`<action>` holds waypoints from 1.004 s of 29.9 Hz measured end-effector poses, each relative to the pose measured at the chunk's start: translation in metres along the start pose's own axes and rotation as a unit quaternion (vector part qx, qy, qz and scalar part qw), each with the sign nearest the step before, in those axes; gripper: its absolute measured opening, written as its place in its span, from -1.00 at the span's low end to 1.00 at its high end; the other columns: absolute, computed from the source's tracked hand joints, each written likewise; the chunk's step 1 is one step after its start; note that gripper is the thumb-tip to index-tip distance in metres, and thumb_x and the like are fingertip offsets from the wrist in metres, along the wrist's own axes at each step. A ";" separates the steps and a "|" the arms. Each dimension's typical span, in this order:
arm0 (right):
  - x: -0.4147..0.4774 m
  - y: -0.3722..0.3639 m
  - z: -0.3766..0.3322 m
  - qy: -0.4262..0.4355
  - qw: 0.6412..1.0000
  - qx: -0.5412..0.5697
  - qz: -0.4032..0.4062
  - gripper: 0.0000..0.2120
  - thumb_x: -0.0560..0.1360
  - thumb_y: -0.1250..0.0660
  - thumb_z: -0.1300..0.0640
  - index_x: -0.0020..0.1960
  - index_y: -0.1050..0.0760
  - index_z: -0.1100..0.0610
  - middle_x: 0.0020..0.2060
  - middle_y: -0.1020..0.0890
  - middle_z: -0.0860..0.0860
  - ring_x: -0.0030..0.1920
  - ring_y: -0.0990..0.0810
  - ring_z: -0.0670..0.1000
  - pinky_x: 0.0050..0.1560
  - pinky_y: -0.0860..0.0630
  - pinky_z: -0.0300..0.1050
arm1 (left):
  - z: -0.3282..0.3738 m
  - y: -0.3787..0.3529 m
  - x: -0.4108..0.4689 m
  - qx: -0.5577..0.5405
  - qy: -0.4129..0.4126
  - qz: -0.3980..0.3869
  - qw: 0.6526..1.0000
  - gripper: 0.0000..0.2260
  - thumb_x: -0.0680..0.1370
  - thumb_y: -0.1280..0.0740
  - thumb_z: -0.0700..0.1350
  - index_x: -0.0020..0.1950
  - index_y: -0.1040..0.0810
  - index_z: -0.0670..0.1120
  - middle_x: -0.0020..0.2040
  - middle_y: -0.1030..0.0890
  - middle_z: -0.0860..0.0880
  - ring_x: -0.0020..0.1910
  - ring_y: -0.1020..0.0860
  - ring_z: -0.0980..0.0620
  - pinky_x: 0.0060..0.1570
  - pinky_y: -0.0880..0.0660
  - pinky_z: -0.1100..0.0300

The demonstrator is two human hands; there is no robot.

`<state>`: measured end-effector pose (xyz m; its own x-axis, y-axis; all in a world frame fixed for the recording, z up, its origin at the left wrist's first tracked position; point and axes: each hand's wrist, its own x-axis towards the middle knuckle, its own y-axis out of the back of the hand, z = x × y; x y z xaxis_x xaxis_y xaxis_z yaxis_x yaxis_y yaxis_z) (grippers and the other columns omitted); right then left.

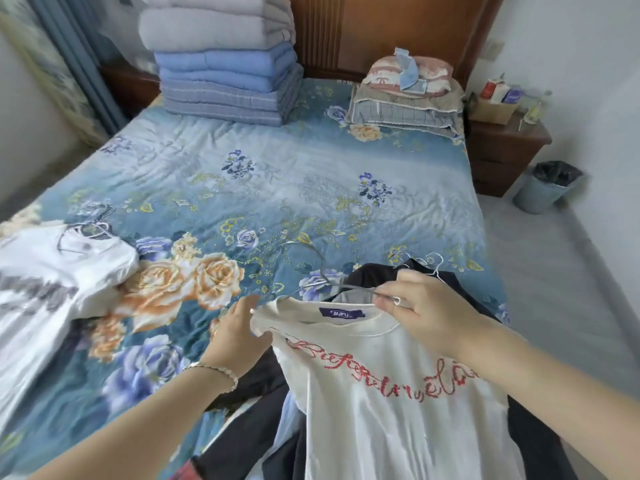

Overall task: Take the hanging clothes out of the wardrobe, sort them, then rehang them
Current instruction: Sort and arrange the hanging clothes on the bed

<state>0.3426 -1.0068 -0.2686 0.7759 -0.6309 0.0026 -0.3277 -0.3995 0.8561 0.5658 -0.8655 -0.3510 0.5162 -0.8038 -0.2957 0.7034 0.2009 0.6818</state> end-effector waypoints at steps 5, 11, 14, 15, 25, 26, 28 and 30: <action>-0.007 0.000 -0.171 0.062 0.998 -0.016 -0.007 -0.80 0.55 -0.26 0.05 0.02 -0.62 0.10 -0.32 -0.35 -0.08 -0.32 -0.37 -0.18 -0.23 -0.27 -0.35 | -0.062 0.114 -0.079 -0.076 0.045 0.049 0.995 -0.35 0.41 -0.45 -0.21 0.44 -0.25 -0.08 0.32 -0.40 -0.08 0.29 -0.37 -0.09 0.23 -0.38 0.07; 0.004 -0.010 -0.339 0.088 0.995 0.053 -0.007 -0.83 0.53 -0.30 0.06 -0.07 -0.62 0.12 -0.32 -0.51 0.13 -0.27 -0.46 0.03 -0.16 -0.36 -0.12 | -0.141 0.250 -0.164 -0.148 0.103 0.200 0.963 -0.31 0.17 -0.43 -0.01 0.29 -0.46 -0.10 0.02 -0.49 -0.08 0.20 -0.43 -0.15 0.13 -0.40 0.10; 0.016 -0.026 -0.392 0.100 0.990 0.102 -0.015 -0.87 0.52 -0.33 0.10 -0.09 -0.62 0.13 -0.56 -0.40 -0.09 -0.47 -0.38 -0.16 -0.41 -0.26 -0.40 | -0.177 0.306 -0.191 -0.174 0.107 0.259 0.944 -0.44 0.26 -0.55 -0.13 0.22 -0.50 -0.16 0.02 -0.52 -0.10 0.07 -0.48 -0.09 -0.03 -0.39 0.16; 0.020 -0.033 -0.407 0.101 0.988 0.114 -0.018 -0.89 0.52 -0.33 0.11 -0.09 -0.60 0.13 -0.64 -0.39 -0.13 -0.52 -0.40 -0.20 -0.44 -0.27 -0.45 | -0.190 0.323 -0.200 -0.161 0.105 0.264 0.945 -0.54 0.32 -0.54 -0.18 0.17 -0.51 -0.15 0.01 -0.52 -0.11 0.01 -0.48 -0.07 -0.12 -0.38 0.16; 0.072 -0.132 -0.506 0.124 0.960 0.227 -0.109 -0.84 0.53 -0.32 0.12 -0.23 -0.53 0.07 -0.71 -0.23 -0.10 -0.64 -0.25 -0.14 -0.53 -0.19 -0.42 | -0.304 0.418 -0.227 -0.036 0.265 0.326 0.907 -0.82 0.51 -0.17 -0.17 0.01 -0.54 -0.13 0.00 -0.59 -0.16 -0.06 -0.49 -0.14 -0.12 -0.36 0.16; 0.078 -0.141 -0.514 0.125 0.953 0.243 -0.131 -0.83 0.53 -0.32 0.13 -0.24 -0.53 0.07 -0.70 -0.20 -0.10 -0.65 -0.20 -0.13 -0.55 -0.17 -0.41 | -0.313 0.426 -0.225 -0.017 0.282 0.348 0.894 -0.78 0.52 -0.15 -0.17 0.07 -0.54 -0.12 0.04 -0.59 -0.15 0.00 -0.51 -0.17 -0.10 -0.37 0.15; 0.094 -0.156 -0.533 0.128 0.935 0.284 -0.171 -0.83 0.53 -0.32 0.17 -0.25 -0.52 0.09 -0.69 -0.19 -0.12 -0.64 -0.14 -0.15 -0.56 -0.11 -0.41 | -0.331 0.448 -0.218 -0.011 0.307 0.386 0.870 -0.73 0.51 -0.14 -0.17 0.12 -0.56 -0.09 0.10 -0.60 -0.14 0.07 -0.52 -0.19 -0.05 -0.40 0.13; 0.118 -0.169 -0.552 0.124 0.913 0.335 -0.196 -0.82 0.53 -0.31 0.20 -0.25 -0.52 0.09 -0.59 -0.29 -0.11 -0.56 -0.22 -0.18 -0.54 -0.16 -0.39 | -0.342 0.479 -0.206 -0.003 0.328 0.426 0.843 -0.74 0.51 -0.13 -0.16 0.05 -0.58 -0.11 0.06 -0.60 -0.17 0.04 -0.52 -0.21 -0.03 -0.43 0.09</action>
<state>0.7871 -0.6461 -0.1277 0.9753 -0.2157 -0.0480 -0.1910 -0.9320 0.3080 0.9641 -0.4118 -0.1923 0.9933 0.1154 -0.0079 -0.0576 0.5530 0.8312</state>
